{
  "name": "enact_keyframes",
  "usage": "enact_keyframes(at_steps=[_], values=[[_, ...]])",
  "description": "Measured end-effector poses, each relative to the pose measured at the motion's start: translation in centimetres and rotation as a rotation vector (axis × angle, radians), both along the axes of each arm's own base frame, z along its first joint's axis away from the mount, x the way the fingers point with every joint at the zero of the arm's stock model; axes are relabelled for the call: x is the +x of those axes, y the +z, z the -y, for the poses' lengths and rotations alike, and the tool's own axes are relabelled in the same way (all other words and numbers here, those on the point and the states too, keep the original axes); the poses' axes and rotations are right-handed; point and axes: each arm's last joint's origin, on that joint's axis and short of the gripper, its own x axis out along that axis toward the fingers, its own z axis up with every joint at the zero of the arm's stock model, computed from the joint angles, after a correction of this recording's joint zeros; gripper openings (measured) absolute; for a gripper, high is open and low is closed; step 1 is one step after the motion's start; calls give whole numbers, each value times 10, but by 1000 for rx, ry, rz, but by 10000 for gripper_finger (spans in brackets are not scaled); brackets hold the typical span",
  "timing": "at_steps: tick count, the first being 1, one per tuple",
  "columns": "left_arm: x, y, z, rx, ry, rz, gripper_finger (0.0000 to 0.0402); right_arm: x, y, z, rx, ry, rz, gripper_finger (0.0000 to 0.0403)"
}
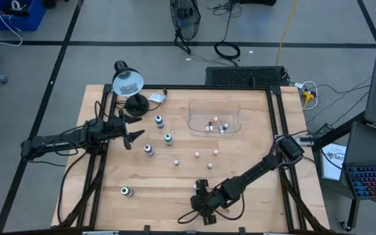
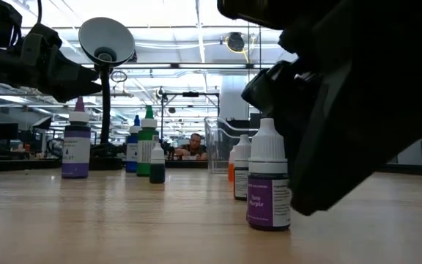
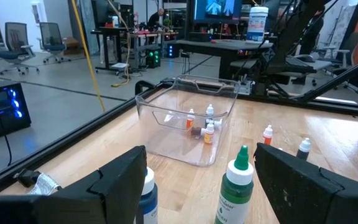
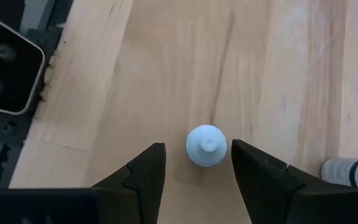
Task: Pick & Place food coloring
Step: Put the purple food coloring into the transparent bin
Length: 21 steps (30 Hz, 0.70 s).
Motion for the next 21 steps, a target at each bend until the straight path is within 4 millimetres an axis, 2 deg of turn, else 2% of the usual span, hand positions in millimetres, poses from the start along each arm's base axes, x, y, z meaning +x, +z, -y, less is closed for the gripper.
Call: enact_keyframes(at_steps=[13,21], values=[[0,0,0,0,1,-1,296,3,4,1,0,9,35,168],[0,0,0,0,1,-1,296,2,3,1,-4,12,32,114]])
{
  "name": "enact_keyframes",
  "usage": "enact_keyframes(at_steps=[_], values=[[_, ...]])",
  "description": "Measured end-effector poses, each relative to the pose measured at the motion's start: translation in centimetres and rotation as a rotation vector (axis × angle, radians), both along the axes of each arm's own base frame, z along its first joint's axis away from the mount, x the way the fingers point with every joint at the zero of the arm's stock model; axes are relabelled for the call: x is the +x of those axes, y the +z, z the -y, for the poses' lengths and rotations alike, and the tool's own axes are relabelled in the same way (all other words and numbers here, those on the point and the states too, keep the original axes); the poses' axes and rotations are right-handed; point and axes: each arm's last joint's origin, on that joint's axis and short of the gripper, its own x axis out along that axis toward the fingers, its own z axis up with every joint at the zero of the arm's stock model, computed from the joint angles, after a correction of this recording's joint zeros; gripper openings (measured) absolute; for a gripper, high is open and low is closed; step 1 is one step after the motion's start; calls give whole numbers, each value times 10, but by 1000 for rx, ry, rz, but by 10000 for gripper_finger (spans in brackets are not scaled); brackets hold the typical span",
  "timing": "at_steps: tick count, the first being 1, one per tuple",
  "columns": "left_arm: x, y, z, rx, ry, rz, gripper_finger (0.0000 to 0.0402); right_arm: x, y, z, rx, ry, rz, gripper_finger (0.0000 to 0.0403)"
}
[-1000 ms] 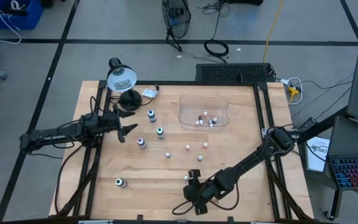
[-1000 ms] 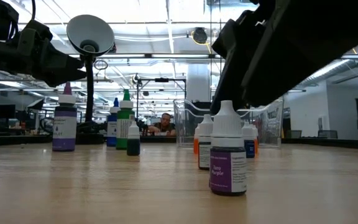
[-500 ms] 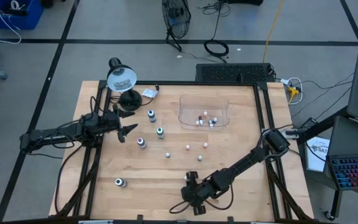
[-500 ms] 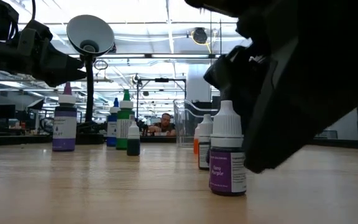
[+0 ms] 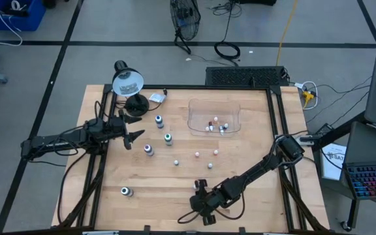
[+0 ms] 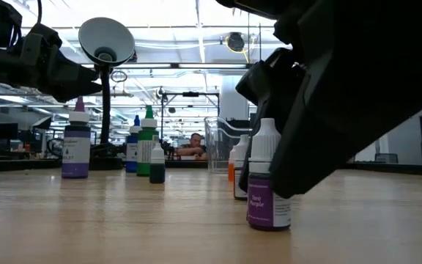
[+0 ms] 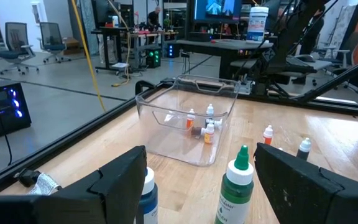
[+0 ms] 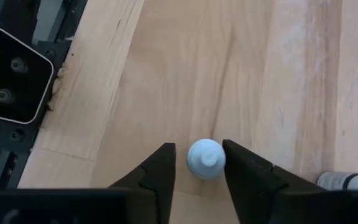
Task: Pick & Place food coloring
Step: Put the purple food coloring into the transparent bin
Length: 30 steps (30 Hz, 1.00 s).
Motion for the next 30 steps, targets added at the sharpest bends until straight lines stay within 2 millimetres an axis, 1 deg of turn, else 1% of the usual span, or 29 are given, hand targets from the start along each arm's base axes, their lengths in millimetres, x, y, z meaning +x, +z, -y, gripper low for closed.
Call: enact_keyframes(at_steps=[7,11,12,13,15,19,21,23,24,27,30], values=[[0,0,0,0,0,0,296,0,0,0,2,4,0,61],[0,0,0,0,0,0,296,1,2,-1,7,10,15,57],[0,0,0,0,0,0,296,1,5,-1,12,10,22,57],[0,0,0,0,0,0,296,0,9,0,15,10,28,57],[0,0,0,0,0,0,296,-3,27,2,23,14,59,57],[0,0,0,0,0,0,296,-17,75,14,-27,-27,135,57],[0,0,0,0,0,0,296,-29,102,26,-100,-62,186,57],[0,0,0,0,0,0,296,-39,131,43,-180,-123,250,57],[0,0,0,0,0,0,296,-44,144,54,-219,-163,275,57],[0,0,0,0,0,0,296,-55,179,98,-281,-296,330,57],[0,0,0,0,0,0,296,-62,202,147,-289,-429,340,57]])
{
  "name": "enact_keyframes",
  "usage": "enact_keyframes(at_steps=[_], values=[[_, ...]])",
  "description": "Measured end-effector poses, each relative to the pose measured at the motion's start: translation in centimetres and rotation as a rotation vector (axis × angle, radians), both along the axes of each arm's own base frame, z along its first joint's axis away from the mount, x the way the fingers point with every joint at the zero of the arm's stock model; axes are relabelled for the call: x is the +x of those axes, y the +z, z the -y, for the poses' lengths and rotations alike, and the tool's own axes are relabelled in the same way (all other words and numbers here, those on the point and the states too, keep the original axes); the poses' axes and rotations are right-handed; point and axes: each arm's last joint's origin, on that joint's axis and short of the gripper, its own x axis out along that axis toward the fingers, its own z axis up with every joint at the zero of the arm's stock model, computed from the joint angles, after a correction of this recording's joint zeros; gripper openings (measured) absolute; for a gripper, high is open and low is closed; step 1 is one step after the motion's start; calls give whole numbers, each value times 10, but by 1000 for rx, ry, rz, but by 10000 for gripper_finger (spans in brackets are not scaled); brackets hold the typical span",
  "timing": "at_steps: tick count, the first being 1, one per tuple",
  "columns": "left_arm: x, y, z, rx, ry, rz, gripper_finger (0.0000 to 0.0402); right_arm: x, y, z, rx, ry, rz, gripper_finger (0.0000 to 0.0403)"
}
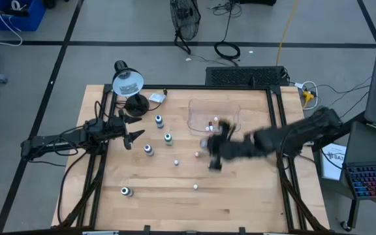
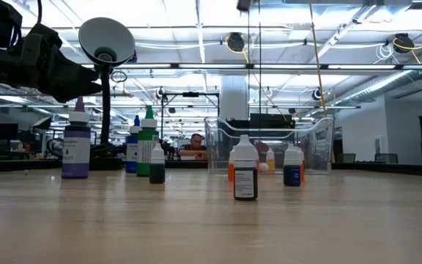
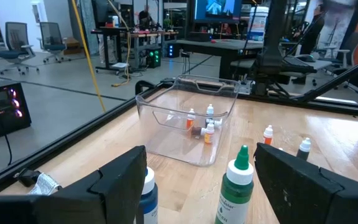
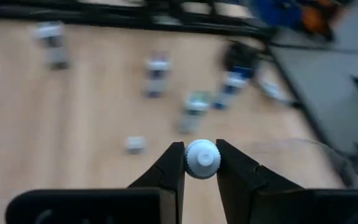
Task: Pick & Place food coloring
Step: Put the purple food coloring into the transparent bin
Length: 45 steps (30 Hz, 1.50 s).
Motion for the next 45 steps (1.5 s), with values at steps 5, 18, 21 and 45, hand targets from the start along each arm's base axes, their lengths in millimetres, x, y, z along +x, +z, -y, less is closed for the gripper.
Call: enact_keyframes(at_steps=[5,18,21,45], values=[[0,0,0,0,0,0,296,-12,5,83,40,-248,-90,56],[0,0,0,0,0,0,296,-46,-99,188,392,-517,-264,56],[0,0,0,0,0,0,296,-52,-124,191,427,-516,-243,56],[0,0,0,0,0,0,296,-54,-185,198,373,-526,-254,56]])
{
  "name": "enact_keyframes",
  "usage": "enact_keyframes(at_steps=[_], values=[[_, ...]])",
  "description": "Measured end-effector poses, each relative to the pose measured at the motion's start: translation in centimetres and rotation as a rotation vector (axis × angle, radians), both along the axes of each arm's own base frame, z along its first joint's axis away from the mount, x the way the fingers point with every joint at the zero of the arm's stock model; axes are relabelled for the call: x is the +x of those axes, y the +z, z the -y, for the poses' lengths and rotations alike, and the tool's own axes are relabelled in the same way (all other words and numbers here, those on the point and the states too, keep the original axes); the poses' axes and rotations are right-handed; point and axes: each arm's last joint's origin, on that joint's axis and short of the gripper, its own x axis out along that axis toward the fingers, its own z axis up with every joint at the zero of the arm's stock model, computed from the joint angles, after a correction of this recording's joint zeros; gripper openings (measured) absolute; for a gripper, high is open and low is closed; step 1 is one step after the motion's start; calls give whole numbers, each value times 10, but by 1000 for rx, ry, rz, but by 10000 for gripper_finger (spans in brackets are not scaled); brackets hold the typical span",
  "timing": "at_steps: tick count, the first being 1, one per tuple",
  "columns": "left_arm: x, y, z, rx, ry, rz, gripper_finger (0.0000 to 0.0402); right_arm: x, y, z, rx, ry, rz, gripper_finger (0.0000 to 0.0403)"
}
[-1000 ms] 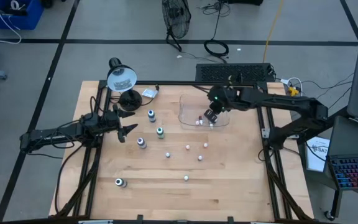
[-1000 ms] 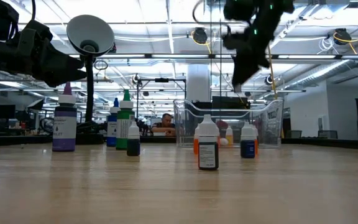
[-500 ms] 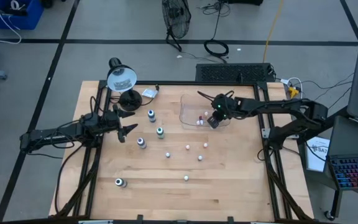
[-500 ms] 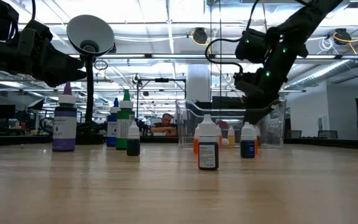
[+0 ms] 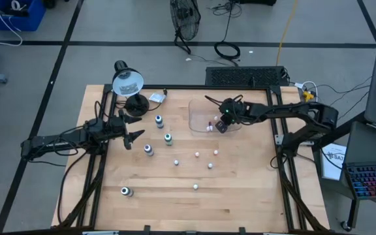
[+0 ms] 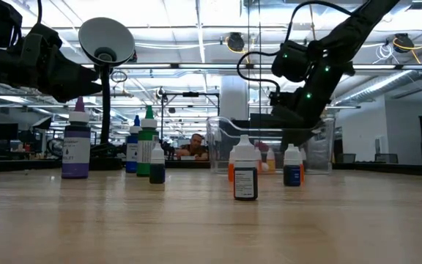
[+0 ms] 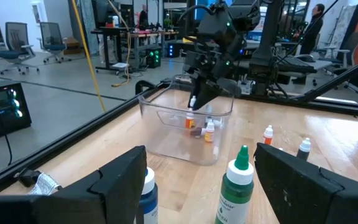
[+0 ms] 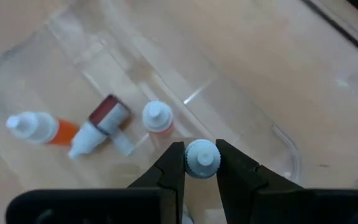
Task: Pick & Place food coloring
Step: Put the purple food coloring into the transparent bin
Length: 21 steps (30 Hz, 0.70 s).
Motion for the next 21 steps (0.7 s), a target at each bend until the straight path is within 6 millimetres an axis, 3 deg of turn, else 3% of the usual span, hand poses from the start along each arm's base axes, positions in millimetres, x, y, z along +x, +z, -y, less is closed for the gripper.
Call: enact_keyframes(at_steps=[5,13,21], values=[[0,0,0,0,0,0,296,3,0,2,-17,7,31,62],[0,0,0,0,0,1,296,7,1,2,-17,19,75,133],[0,0,0,0,0,0,296,7,1,2,-19,25,73,136]])
